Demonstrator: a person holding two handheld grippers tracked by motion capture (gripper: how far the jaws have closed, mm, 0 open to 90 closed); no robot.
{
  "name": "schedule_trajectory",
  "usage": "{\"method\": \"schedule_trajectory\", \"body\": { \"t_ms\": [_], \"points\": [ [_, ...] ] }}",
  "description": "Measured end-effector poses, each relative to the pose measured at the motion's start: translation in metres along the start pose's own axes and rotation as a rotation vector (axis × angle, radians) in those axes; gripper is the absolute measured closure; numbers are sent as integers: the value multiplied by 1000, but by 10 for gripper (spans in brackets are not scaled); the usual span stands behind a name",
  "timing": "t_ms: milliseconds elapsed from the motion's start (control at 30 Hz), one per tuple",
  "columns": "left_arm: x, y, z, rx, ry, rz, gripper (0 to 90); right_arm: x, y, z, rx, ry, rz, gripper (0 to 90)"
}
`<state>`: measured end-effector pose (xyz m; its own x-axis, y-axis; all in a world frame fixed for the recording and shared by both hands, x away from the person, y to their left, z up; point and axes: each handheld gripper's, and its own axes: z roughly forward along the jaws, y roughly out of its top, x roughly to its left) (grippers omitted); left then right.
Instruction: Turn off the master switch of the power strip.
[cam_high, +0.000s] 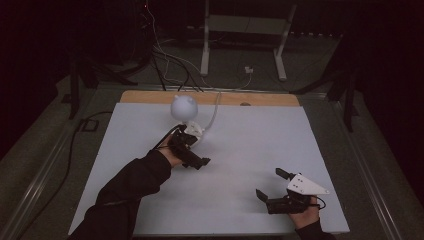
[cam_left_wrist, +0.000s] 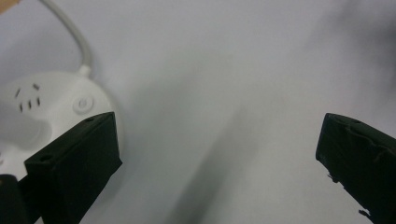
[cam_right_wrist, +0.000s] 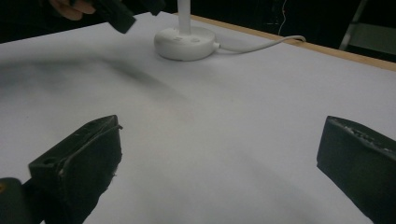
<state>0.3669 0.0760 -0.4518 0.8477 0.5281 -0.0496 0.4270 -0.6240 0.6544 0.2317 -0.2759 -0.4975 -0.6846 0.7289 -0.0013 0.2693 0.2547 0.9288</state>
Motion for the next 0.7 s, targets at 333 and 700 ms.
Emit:
{"method": "schedule_trajectory", "body": {
  "t_ms": [333,700],
  "points": [
    [5,-27,-22,13,3,-21,3,0,0,0,2,-2,-1,0],
    [10,-58,-40,9,18,-58,4,1,0,1,7,-3,-2,0]
  ]
}}
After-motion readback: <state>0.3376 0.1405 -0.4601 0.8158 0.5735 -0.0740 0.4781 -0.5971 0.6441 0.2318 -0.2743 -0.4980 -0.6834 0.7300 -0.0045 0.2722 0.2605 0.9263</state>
